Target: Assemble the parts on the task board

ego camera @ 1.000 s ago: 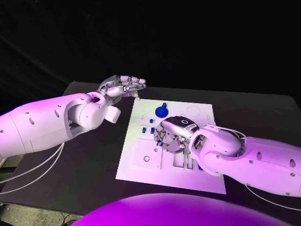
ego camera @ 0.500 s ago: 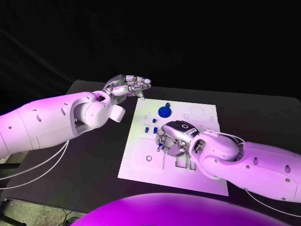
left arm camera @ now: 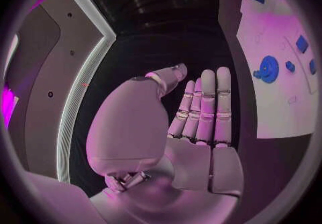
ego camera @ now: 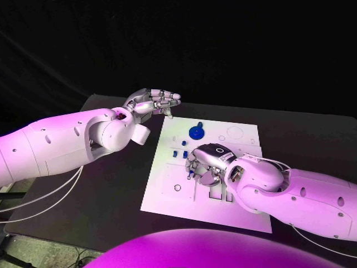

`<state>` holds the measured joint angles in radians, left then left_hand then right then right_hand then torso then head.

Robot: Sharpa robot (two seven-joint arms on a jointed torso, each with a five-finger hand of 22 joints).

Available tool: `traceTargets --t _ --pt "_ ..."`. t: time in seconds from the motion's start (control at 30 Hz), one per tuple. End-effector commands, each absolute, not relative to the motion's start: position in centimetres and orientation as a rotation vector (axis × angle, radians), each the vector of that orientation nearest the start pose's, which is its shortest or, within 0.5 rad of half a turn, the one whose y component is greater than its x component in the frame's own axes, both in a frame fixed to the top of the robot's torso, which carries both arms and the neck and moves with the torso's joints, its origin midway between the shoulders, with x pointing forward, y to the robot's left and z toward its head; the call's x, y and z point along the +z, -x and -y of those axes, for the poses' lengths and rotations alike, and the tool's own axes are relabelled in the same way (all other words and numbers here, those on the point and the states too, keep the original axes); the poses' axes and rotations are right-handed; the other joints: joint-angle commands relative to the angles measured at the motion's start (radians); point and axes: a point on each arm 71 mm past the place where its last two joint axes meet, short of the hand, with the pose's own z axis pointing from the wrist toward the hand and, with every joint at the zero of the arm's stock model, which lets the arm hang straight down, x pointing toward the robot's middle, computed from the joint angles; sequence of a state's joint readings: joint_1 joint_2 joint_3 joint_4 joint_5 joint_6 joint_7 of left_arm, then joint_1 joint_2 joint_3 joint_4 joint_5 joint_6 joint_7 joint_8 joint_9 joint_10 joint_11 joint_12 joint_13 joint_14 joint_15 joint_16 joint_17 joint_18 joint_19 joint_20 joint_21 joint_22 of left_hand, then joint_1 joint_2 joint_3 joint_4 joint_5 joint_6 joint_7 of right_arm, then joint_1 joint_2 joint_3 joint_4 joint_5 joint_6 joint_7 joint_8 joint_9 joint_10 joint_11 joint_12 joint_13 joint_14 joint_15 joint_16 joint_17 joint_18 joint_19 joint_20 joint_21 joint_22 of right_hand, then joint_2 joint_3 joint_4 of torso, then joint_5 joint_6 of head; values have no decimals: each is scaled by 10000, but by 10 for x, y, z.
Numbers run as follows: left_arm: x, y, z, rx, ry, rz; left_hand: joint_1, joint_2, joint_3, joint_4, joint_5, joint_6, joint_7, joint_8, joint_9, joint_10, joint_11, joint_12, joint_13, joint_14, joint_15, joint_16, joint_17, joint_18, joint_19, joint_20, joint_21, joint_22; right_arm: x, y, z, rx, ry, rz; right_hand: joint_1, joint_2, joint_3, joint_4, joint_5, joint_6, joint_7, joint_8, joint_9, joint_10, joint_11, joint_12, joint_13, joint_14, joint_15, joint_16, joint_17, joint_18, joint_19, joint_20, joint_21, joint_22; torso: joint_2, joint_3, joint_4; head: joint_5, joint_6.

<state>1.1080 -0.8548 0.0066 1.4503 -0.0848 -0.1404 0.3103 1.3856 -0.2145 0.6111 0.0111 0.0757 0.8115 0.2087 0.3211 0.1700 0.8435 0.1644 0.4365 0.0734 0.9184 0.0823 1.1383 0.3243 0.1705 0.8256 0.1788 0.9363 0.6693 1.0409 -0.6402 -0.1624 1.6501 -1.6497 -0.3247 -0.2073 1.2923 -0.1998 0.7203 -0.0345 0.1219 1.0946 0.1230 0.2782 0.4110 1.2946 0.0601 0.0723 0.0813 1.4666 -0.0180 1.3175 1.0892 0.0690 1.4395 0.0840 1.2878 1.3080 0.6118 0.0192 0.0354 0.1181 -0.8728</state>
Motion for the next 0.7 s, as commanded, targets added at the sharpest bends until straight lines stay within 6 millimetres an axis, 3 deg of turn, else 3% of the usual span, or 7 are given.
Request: traceTargets --t 0.03,0.7 --pt "-214 -486 -225 -15833 11084 -15840 63 14 -48 -14 39 -75 162 -59 -10 -82 1 53 -12 -30 54 -56 -15 139 95 7 -53 -16 -274 -381 66 8421 4592 -17971 3 87 -7 -54 29 38 -5 26 24 138 -60 38 11 167 -46 39 -3 -92 73 -10 -29 1749 -2 -2 0 25 2" --pt "-214 -486 -226 -15821 11081 -15862 69 20 -72 -16 41 -79 163 -53 -9 -115 4 74 -10 -36 59 -62 -25 139 101 12 -71 -30 -283 -380 64 8302 4697 -18096 3 87 -7 -54 29 38 -5 26 24 138 -60 38 11 167 -46 39 -3 -92 73 -10 -29 1749 6 -1 -1 87 2"
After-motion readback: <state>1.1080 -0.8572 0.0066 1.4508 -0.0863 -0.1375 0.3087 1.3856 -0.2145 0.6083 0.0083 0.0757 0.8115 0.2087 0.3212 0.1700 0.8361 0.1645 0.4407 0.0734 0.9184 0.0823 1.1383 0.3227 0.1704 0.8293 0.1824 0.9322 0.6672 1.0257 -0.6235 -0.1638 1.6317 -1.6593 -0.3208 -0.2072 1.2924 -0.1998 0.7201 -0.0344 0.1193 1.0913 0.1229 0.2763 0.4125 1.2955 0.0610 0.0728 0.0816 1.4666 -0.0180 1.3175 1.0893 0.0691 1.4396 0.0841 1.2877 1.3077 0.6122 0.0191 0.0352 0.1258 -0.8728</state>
